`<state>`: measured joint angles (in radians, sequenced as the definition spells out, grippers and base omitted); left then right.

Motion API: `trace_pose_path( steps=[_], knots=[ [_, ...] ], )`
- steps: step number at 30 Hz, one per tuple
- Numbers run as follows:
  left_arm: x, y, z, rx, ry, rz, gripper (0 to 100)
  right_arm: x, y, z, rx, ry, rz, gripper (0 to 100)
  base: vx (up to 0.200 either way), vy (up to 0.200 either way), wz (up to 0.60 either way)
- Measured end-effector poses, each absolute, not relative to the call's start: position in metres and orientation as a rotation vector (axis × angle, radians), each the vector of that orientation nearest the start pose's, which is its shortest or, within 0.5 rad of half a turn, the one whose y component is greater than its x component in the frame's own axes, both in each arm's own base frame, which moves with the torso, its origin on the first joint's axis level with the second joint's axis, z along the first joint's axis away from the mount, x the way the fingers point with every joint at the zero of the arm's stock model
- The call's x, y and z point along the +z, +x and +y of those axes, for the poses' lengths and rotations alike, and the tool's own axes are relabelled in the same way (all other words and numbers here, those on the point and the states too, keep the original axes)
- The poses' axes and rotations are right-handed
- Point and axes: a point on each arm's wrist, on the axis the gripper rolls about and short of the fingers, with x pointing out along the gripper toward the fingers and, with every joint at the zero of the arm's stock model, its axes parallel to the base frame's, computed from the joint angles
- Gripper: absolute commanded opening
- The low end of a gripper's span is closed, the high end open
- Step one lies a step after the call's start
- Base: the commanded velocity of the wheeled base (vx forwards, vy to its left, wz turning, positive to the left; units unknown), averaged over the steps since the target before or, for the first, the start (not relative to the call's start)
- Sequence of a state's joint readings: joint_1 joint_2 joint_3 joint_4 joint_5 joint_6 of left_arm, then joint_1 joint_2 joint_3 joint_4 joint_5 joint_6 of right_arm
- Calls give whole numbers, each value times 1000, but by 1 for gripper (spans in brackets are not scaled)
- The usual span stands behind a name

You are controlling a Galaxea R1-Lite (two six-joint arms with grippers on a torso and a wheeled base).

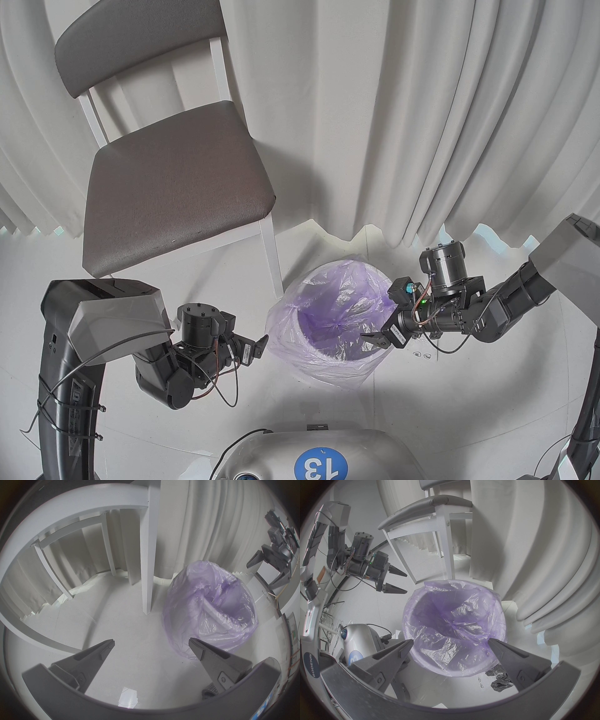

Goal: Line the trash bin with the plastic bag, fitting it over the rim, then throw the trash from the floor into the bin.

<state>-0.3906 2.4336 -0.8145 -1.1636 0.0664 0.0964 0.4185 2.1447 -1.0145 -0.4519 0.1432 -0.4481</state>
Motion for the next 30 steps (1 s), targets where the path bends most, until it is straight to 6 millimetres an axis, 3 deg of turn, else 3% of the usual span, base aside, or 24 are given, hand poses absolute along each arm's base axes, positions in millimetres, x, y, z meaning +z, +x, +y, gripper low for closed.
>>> trace_pose_path(
  steps=[9,21,26,30],
  knots=[
    [-38,394,-158,-335,220,441,100,56,351,161,692,-516,563,100,0,0,0],
    [-34,462,-185,-343,288,441,100,54,356,160,697,-551,551,100,0,0,0],
    [-38,476,-209,-343,306,428,100,53,360,161,701,-566,547,100,0,0,0],
    [-43,478,-214,-319,308,421,100,51,362,163,725,-581,573,100,0,0,0]
  ],
)
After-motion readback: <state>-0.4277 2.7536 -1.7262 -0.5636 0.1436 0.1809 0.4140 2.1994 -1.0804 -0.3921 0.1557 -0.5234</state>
